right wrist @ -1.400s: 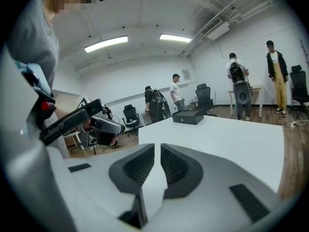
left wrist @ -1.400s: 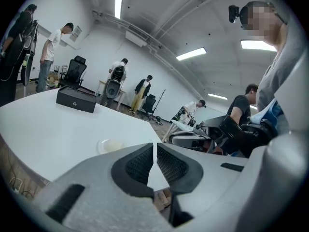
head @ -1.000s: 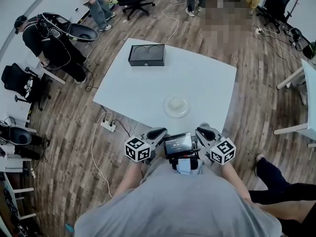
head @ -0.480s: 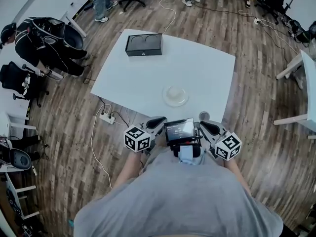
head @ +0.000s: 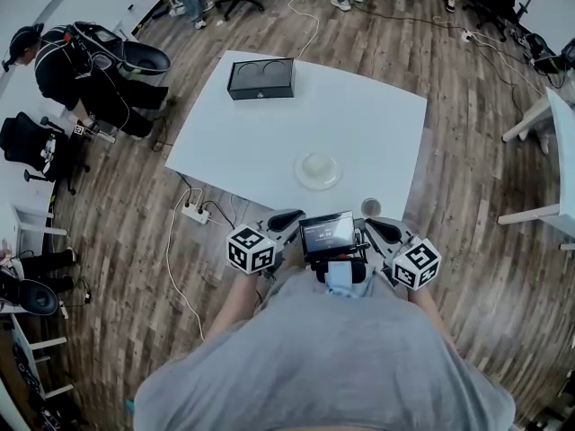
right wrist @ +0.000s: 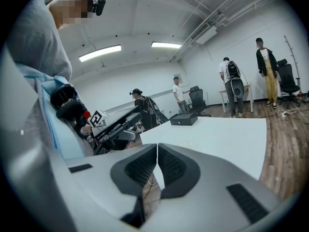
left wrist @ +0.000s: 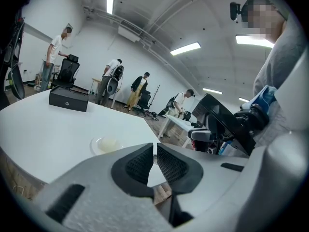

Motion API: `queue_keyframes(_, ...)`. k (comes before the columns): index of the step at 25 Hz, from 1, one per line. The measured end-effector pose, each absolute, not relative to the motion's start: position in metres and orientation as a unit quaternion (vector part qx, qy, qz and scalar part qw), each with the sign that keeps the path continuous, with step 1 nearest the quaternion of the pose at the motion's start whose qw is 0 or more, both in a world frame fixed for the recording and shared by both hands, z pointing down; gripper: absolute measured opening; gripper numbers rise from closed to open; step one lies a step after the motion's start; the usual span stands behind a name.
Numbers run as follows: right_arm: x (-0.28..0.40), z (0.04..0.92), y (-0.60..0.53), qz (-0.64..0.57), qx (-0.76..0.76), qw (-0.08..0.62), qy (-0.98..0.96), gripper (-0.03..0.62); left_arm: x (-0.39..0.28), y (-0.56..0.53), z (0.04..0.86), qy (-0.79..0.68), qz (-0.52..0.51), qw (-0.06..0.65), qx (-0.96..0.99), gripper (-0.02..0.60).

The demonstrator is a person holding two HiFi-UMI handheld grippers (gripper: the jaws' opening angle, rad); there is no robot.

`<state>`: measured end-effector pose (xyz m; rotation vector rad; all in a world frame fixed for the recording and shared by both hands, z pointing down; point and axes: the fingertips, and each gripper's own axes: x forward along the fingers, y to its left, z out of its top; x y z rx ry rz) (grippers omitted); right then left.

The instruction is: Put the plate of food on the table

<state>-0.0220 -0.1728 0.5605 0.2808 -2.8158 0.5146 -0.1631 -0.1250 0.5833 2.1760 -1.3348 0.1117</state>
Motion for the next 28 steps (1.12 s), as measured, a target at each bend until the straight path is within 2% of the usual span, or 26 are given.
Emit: queue_keyframes(28, -0.0175, 0.5622, -0.1717, 0.191, 0.101, 0.135, -0.967, 0.030, -0.1551, -0.1210, 0.5903, -0.491, 0.045, 0.301, 0.816, 0.030)
